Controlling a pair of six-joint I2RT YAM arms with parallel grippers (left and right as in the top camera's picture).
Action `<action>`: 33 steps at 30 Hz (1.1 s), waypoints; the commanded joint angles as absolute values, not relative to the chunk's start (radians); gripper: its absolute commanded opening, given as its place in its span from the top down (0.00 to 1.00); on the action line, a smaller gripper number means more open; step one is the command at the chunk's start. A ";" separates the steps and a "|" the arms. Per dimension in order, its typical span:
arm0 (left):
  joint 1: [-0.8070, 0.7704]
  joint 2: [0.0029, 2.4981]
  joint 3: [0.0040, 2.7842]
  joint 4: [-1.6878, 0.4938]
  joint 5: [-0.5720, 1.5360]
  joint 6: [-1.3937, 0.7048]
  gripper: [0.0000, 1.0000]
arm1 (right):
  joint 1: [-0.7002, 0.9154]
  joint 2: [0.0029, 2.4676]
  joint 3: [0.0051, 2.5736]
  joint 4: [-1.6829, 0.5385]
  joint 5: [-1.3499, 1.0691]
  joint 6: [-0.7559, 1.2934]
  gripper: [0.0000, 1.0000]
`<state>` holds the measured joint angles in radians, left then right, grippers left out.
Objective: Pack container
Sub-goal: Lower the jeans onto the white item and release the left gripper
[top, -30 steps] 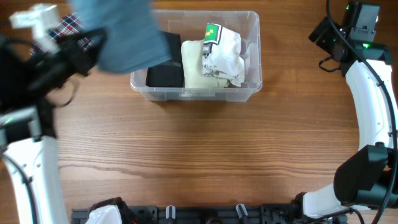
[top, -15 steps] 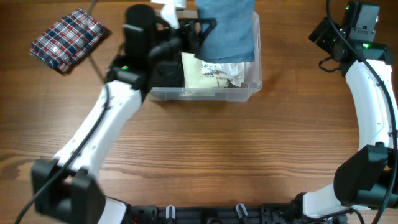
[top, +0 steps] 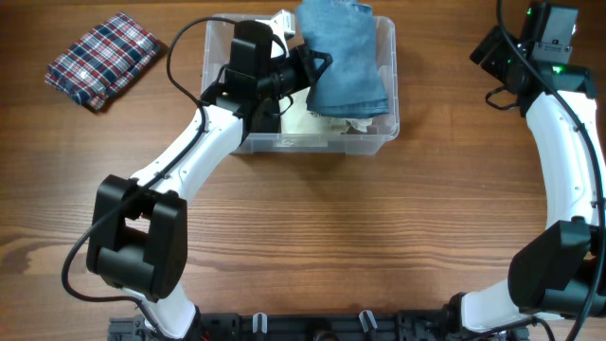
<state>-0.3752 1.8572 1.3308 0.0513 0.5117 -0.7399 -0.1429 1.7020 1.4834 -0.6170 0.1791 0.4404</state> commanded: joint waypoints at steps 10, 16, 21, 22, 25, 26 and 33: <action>-0.377 1.855 1.362 -0.080 0.619 -0.749 0.96 | -0.142 1.719 1.478 -0.615 0.170 0.448 0.00; -0.313 1.855 1.362 -0.120 0.739 -0.750 0.96 | -0.142 1.719 1.478 -0.615 0.170 0.448 0.00; -0.257 1.855 1.362 -0.152 0.793 -0.749 0.96 | -0.142 1.719 1.478 -0.615 0.170 0.447 0.00; -0.252 1.855 1.362 -0.151 0.793 -0.749 0.96 | -0.142 1.719 1.478 -0.615 0.170 0.448 0.00; -0.256 1.855 1.362 -0.147 0.792 -0.748 0.89 | -0.142 1.719 1.478 -0.615 0.170 0.448 0.00; -0.258 1.855 1.362 -0.147 0.792 -0.748 0.88 | -0.142 1.719 1.478 -0.615 0.170 0.448 0.00; -0.289 1.857 1.362 -0.116 0.791 -0.749 0.89 | -0.142 1.719 1.478 -0.615 0.170 0.448 0.00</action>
<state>-0.2665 1.8656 1.3376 -0.1539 0.7502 -0.7467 -0.1429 1.7020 1.4834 -0.6170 0.1791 0.4404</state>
